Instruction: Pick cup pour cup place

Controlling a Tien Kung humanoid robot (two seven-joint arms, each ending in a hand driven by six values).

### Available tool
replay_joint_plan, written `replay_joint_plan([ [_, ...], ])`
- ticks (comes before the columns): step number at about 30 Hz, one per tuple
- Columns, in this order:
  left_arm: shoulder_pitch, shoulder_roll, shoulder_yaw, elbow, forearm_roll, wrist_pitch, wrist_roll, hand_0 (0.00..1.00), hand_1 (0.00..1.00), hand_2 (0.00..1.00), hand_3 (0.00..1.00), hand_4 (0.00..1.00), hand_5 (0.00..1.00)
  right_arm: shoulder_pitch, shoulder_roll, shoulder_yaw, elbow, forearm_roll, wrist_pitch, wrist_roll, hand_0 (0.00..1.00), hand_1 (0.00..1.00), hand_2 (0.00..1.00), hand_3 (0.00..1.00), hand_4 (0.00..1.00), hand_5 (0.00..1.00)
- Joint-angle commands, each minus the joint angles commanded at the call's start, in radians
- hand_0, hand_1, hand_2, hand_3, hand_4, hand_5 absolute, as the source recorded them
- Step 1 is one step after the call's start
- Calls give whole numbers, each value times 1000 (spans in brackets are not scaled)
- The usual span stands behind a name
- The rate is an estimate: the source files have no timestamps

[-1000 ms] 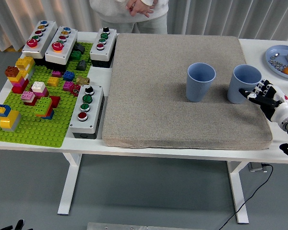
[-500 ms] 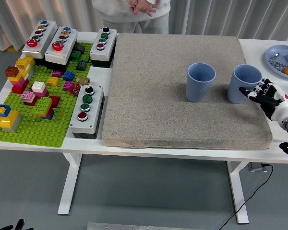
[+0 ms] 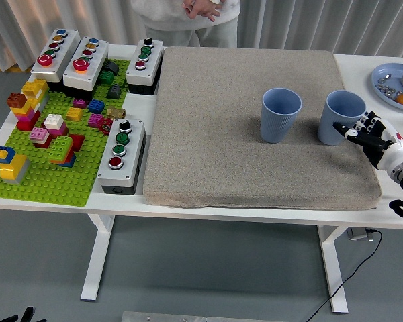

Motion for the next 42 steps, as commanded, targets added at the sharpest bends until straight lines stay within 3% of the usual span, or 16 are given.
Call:
replay_joint_plan([
  [38, -1, 1, 11, 0, -7, -1, -2, 691, 710, 740, 655, 488, 998, 19, 14, -1, -31, 2, -16, 6, 939, 877, 920, 910, 811, 308],
  [39, -1, 1, 11, 0, -6, -1, -2, 690, 710, 740, 655, 488, 998, 19, 14, -1, -30, 4, -18, 8, 929, 815, 752, 792, 810, 300],
  [42, -1, 1, 10, 0, -6, -1, -2, 690, 710, 740, 655, 488, 998, 16, 14, 0, -27, 10, -24, 16, 929, 815, 752, 792, 810, 300],
])
